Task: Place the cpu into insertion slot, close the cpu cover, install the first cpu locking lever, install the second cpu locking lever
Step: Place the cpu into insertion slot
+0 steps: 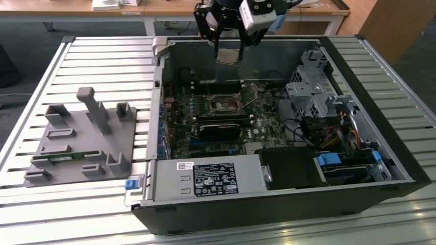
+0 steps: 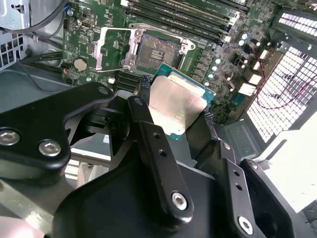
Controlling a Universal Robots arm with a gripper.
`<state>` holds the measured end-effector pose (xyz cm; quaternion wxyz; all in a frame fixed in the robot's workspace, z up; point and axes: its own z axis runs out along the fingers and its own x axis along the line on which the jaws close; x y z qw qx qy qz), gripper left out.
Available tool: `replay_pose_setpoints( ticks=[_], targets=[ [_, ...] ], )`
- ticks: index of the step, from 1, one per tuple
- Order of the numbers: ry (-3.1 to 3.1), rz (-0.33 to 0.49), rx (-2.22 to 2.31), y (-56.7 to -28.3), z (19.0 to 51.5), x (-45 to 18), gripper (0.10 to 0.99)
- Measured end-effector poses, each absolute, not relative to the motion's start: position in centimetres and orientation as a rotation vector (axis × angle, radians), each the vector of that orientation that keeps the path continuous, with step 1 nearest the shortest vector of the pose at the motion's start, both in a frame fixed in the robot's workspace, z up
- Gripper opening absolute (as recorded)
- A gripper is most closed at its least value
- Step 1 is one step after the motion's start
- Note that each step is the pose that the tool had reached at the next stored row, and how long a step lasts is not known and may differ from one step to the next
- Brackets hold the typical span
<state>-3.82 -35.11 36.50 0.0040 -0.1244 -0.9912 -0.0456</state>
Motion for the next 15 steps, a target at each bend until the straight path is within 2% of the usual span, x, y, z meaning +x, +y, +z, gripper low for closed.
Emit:
replay_pose_setpoints(
  ticks=[15],
  targets=[
    [-3.097,-0.143,-0.469,-35.11,36.50,-3.82,0.541]
  ],
)
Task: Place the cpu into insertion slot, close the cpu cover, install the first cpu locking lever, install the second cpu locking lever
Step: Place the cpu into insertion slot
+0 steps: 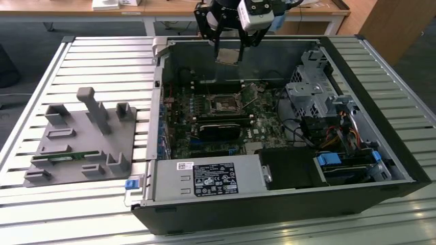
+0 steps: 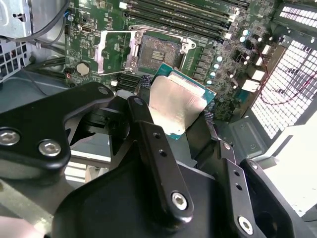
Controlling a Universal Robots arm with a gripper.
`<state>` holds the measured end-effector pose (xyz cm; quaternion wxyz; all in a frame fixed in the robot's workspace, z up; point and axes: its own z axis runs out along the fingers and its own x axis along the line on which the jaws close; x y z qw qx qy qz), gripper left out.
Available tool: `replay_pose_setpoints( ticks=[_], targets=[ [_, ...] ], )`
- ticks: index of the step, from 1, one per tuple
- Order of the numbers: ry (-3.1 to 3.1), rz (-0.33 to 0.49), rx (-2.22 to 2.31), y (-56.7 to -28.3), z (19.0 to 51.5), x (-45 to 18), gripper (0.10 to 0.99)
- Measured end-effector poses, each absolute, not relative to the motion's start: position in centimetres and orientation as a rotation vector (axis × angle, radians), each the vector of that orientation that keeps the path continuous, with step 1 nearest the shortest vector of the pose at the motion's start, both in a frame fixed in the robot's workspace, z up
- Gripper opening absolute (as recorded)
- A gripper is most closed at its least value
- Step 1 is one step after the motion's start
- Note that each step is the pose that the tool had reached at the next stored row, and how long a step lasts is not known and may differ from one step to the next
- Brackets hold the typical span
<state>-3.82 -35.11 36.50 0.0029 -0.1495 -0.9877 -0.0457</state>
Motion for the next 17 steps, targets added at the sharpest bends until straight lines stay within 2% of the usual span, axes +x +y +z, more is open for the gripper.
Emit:
replay_pose_setpoints(
  ticks=[17],
  targets=[
    [-3.084,-0.144,-0.568,-35.11,36.49,-3.82,0.541]
  ],
)
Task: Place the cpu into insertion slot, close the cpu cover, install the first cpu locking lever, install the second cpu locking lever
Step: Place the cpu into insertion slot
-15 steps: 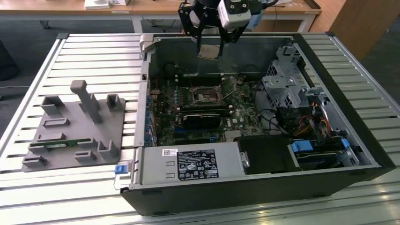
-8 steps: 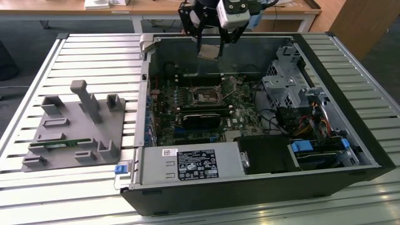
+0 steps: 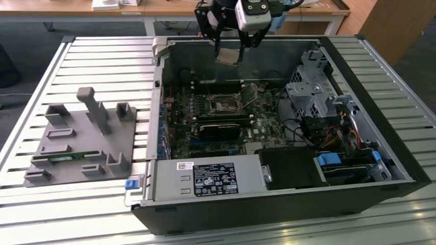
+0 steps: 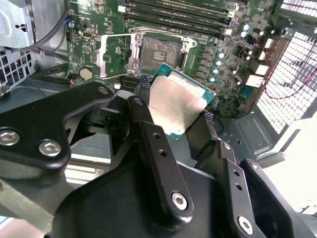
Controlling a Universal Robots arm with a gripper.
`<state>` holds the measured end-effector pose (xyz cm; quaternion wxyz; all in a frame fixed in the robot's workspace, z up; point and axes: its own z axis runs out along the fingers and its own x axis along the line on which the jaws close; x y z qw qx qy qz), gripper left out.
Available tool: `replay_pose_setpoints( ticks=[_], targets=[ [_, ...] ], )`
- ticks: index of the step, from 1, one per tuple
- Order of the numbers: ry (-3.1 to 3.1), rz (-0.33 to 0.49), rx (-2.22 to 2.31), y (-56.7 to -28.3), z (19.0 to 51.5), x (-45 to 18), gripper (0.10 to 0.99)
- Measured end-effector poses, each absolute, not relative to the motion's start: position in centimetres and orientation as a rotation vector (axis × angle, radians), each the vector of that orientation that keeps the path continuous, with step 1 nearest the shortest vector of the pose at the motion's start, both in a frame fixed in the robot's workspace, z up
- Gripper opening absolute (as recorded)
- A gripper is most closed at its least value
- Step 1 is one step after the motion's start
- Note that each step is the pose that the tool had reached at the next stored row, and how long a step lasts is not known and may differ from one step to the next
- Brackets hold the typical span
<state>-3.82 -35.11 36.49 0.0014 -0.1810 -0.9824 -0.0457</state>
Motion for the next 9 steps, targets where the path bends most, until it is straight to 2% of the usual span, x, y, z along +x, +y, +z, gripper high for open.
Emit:
replay_pose_setpoints(
  ticks=[9],
  targets=[
    [-3.074,-0.144,-0.629,-35.11,36.48,-3.82,0.541]
  ],
)
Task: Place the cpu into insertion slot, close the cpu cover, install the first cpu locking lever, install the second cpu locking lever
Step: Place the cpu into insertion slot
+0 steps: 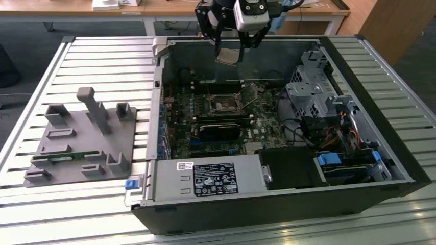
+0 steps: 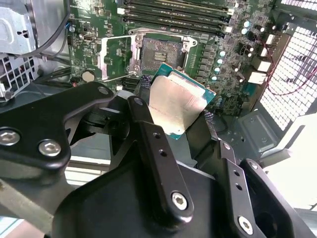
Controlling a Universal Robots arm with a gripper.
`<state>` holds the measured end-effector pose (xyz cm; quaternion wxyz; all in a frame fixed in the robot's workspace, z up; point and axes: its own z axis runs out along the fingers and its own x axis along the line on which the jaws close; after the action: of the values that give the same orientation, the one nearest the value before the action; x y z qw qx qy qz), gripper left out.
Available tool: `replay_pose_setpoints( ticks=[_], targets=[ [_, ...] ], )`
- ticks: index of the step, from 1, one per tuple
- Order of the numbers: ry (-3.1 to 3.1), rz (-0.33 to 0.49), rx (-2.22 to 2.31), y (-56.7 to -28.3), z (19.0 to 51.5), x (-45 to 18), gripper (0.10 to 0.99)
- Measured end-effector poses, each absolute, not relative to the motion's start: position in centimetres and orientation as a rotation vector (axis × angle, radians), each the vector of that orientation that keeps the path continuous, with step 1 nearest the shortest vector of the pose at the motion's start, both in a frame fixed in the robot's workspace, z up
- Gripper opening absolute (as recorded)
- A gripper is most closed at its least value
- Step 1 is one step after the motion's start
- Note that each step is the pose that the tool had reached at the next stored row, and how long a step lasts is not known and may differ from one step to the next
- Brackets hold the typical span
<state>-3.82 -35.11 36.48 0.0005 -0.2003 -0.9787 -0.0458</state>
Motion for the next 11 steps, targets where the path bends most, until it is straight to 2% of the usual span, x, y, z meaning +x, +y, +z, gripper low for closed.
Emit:
replay_pose_setpoints(
  ticks=[11],
  targets=[
    [-3.060,-0.144,-0.701,-35.11,36.48,-3.82,0.541]
  ],
)
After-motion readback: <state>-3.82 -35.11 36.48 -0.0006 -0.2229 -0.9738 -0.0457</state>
